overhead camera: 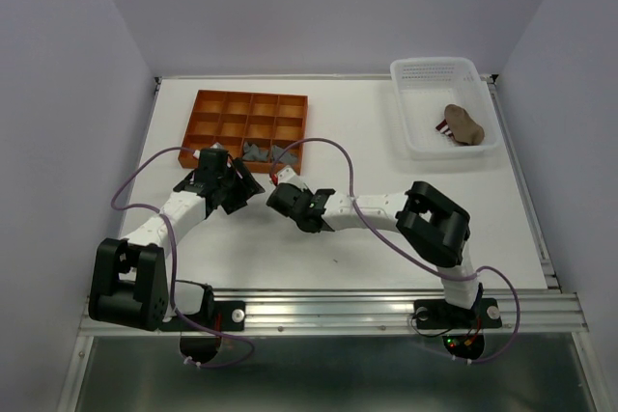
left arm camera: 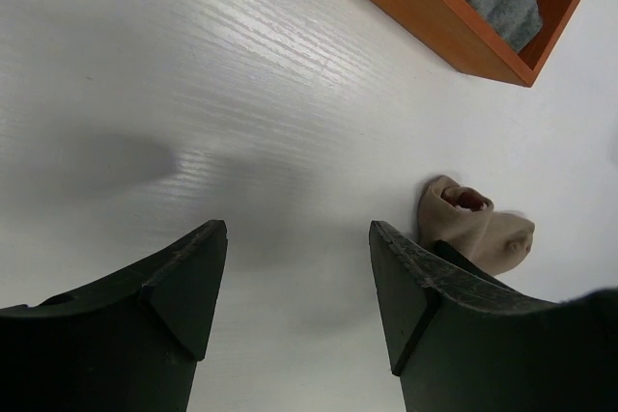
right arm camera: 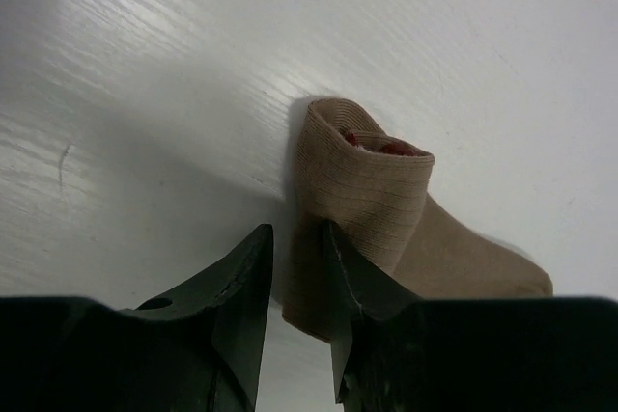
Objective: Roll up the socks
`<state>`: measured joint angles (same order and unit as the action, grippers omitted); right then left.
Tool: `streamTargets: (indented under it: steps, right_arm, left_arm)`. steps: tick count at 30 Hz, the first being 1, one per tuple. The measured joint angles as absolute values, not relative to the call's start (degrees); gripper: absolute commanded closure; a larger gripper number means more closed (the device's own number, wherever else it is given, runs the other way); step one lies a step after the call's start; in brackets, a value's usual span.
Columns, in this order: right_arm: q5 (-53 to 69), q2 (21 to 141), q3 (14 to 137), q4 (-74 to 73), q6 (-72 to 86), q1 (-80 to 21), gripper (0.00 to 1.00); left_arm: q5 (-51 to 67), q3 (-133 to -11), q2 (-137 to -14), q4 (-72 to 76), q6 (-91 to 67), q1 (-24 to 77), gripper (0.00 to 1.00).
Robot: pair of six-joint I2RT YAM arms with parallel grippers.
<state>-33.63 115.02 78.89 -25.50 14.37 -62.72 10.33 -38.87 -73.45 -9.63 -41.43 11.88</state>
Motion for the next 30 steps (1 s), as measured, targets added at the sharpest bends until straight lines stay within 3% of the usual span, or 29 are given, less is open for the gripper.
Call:
streamTargets:
  steps: [8,11,12,21,30]
  right_arm:
    - [-35.0,115.55,77.58,-25.06,15.09,-62.61,0.72]
    - [-35.81,115.55,77.19,-24.84,15.27,-62.48,0.96]
    - [-36.07,115.55,77.01,-24.84,15.27,-62.35,0.99]
    - [-34.96,114.28,74.65,-21.58,14.04,-62.17,0.99]
    - [-15.99,105.01,65.65,-13.04,16.75,-57.65,0.99]
  left_arm:
    - [10.5,-38.87,-73.54,-9.63,-41.45,11.88,0.28]
    - [10.57,-38.87,-74.04,-9.63,-41.5,11.88,0.28]
    - [10.57,-38.87,-74.15,-9.65,-41.54,11.88,0.28]
    - [10.94,-38.92,-74.17,-9.65,-41.87,11.88,0.26]
    - [11.88,-38.92,-74.13,-9.89,-41.78,13.26,0.23]
